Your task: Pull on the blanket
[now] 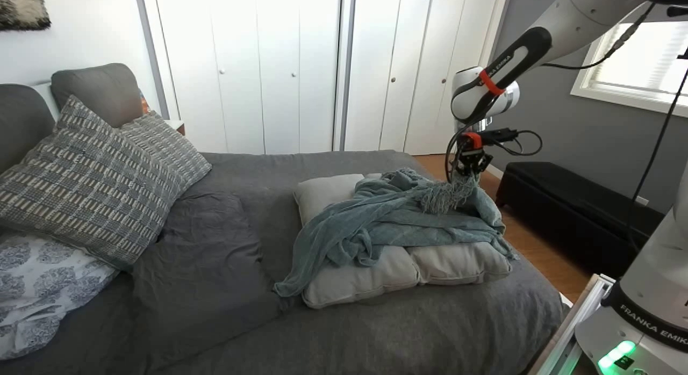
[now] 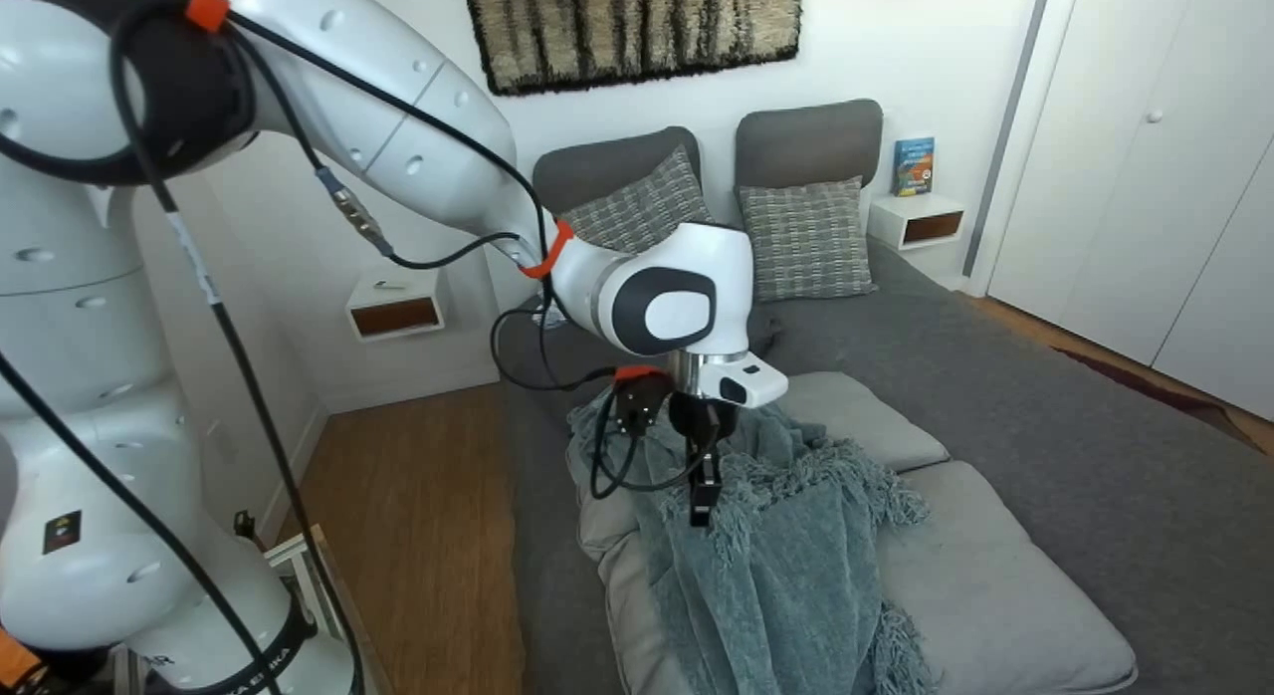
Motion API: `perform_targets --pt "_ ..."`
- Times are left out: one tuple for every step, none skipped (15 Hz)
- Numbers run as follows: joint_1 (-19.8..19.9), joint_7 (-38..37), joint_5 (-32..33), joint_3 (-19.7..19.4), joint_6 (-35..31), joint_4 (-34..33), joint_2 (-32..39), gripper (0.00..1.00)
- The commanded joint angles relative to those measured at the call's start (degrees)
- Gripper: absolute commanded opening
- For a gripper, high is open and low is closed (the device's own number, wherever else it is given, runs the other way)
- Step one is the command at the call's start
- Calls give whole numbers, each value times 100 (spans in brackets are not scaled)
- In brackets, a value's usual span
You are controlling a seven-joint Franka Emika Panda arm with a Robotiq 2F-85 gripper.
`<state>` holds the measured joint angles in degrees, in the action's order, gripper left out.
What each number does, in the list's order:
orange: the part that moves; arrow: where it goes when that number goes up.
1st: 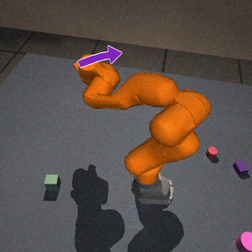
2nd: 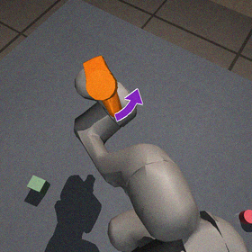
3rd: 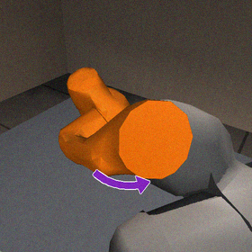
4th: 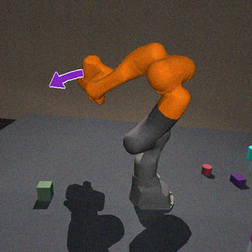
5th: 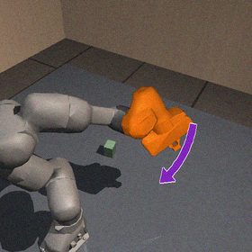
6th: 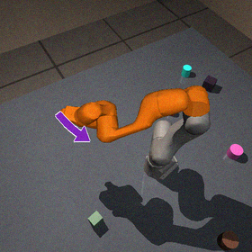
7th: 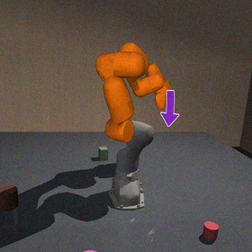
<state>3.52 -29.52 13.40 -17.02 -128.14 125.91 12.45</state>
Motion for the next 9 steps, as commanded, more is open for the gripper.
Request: perform_targets --pt "206 -92 252 0 -67 1227 -1209 2" --pt "307 -85 245 2 -92 1494 -1460 2" --pt "425 -151 253 -9 -121 1755 -1710 2" --pt "554 -208 250 -10 -118 1956 -1906 2" --pt "713 -283 231 -24 -90 2159 -2097 2" --pt "887 -364 205 -39 -58 2312 -2241 2" --pt "1072 -461 178 -56 -8 2438 -2347 2" --pt "1280 -605 165 -87 62 2558 -2452 2" --pt "1481 -732 193 -107 124 2660 -2533 2"
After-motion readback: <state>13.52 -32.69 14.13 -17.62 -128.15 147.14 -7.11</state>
